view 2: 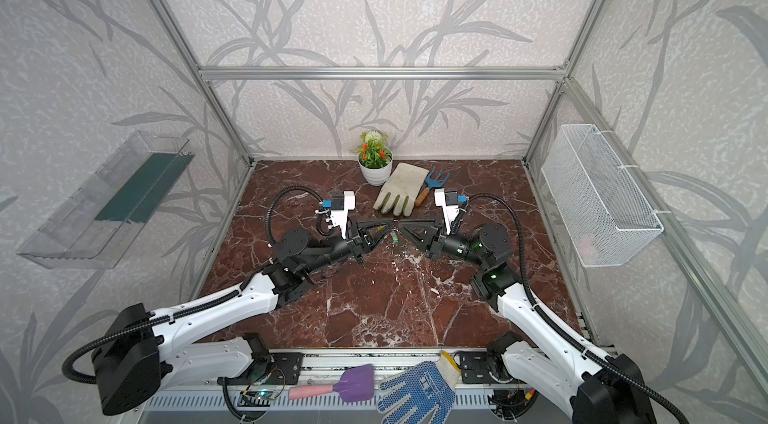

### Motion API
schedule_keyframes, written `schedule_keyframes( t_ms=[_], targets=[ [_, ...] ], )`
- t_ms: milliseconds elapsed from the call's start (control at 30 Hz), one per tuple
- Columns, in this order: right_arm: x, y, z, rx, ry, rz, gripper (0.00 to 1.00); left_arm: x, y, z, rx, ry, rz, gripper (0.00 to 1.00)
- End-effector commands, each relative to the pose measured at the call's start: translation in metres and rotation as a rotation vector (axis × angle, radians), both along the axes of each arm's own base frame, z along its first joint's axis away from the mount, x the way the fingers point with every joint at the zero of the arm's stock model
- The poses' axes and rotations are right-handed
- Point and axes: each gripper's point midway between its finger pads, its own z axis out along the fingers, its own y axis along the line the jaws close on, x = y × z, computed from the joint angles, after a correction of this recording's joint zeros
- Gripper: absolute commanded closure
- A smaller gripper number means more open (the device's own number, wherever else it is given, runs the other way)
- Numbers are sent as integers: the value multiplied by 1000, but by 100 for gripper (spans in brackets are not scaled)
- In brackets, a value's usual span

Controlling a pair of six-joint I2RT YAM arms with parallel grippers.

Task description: Put the keys on the keyring

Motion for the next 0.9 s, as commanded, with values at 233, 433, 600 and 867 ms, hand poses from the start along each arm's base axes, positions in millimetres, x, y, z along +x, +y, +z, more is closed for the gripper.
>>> schedule_keyframes(
  t_ms=[233, 433, 600, 867],
  targets=[
    [-12, 10, 12, 1, -63, 60, 97, -5, -2, 25, -56, -49, -25, 100],
    [-14, 8, 7, -36, -66, 38, 100, -6, 1, 20, -25, -49, -12, 100],
    [-14, 0, 2, -115, -102, 18, 100, 0, 4, 5, 76, 16, 6, 80],
    [-19, -5, -8, -241, -115, 84, 100, -7, 16, -14, 286, 78, -2, 74]
  ],
)
